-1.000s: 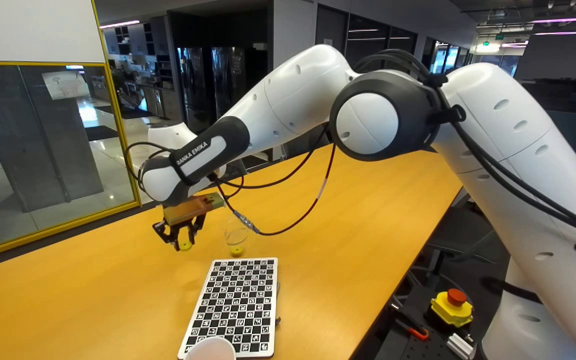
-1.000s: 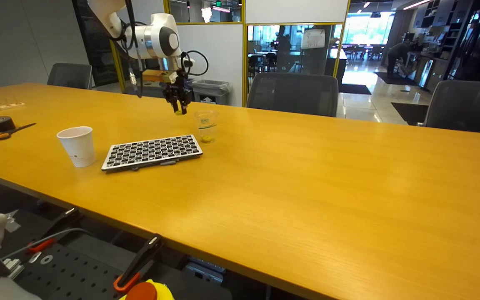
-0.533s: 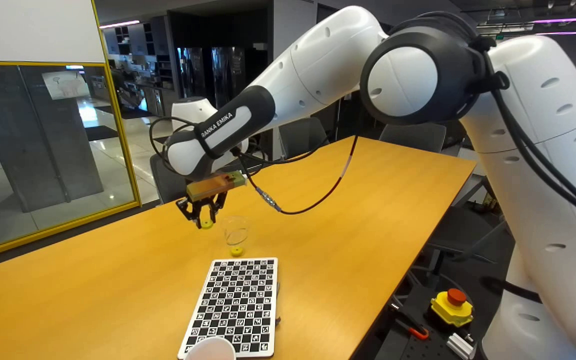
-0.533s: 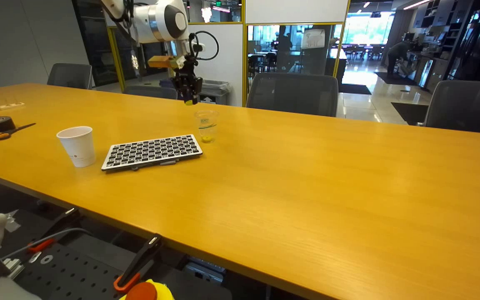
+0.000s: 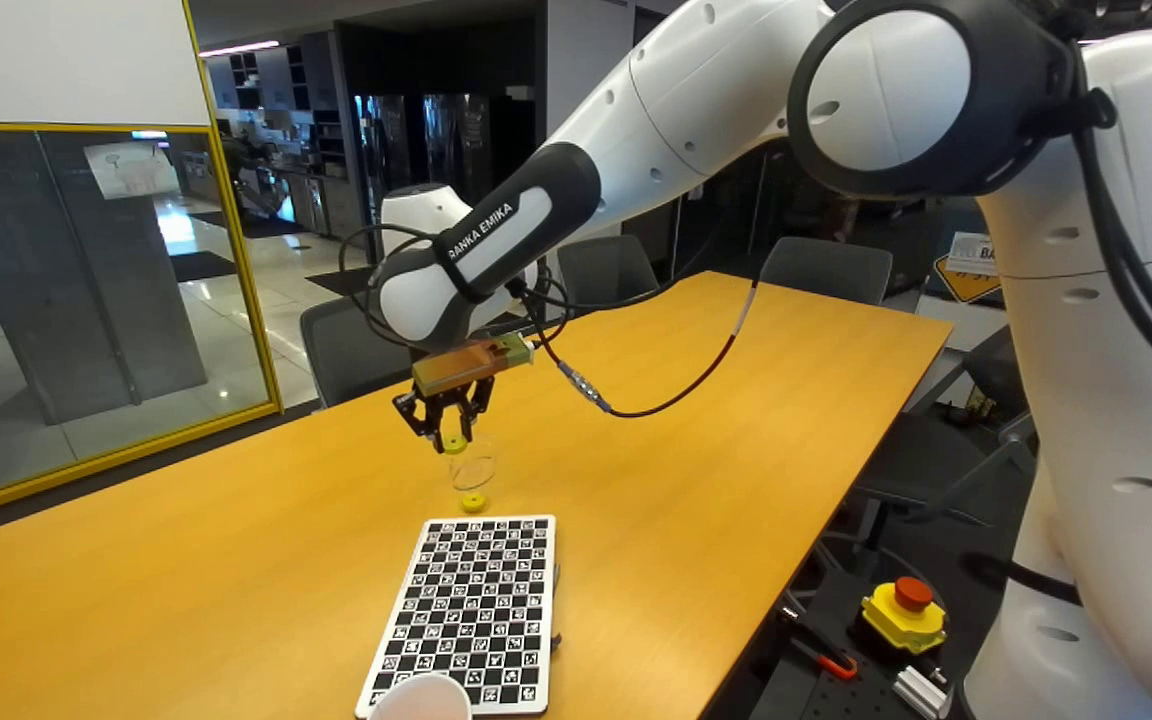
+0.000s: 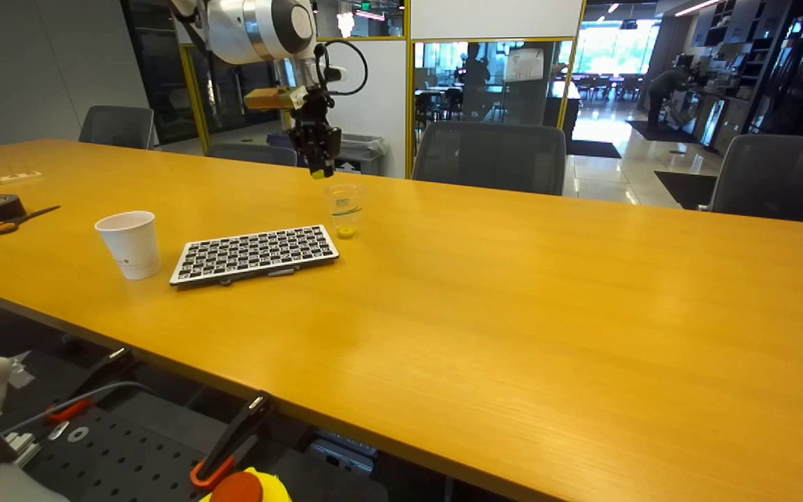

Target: Pick up the orange and yellow objects from the table and put them in the two cups on the table

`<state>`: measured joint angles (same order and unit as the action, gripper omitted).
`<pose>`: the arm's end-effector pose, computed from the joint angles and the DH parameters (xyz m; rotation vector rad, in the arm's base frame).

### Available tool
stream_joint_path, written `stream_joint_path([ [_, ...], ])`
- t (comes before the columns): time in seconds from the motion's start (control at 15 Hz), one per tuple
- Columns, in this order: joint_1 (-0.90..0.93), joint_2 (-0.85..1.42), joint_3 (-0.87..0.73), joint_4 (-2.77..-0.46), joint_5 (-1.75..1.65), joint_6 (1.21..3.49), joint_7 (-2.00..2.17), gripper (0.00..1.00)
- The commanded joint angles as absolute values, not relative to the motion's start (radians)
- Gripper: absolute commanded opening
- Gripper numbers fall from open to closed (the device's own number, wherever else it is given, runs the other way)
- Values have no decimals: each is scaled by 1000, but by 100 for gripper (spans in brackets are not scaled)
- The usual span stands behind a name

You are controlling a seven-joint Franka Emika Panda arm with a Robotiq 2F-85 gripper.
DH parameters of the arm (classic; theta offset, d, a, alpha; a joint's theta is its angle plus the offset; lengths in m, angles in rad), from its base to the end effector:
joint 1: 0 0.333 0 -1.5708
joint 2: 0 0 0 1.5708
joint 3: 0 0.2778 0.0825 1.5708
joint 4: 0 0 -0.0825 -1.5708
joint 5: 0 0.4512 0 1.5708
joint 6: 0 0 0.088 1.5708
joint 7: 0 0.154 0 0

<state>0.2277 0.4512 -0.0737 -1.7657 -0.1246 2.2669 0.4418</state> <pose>0.6942 0.1007 0.1933 3.0143 -0.3056 0.1305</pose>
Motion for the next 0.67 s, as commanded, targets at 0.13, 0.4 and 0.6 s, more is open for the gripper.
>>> stream_joint_path([
  [0.13, 191, 409, -73, -1830, -142, 2283, 460, 22],
  [0.4, 169, 429, -72, -1797, -139, 2267, 446, 22],
  [0.6, 159, 443, -69, -1778, -134, 2261, 436, 22],
])
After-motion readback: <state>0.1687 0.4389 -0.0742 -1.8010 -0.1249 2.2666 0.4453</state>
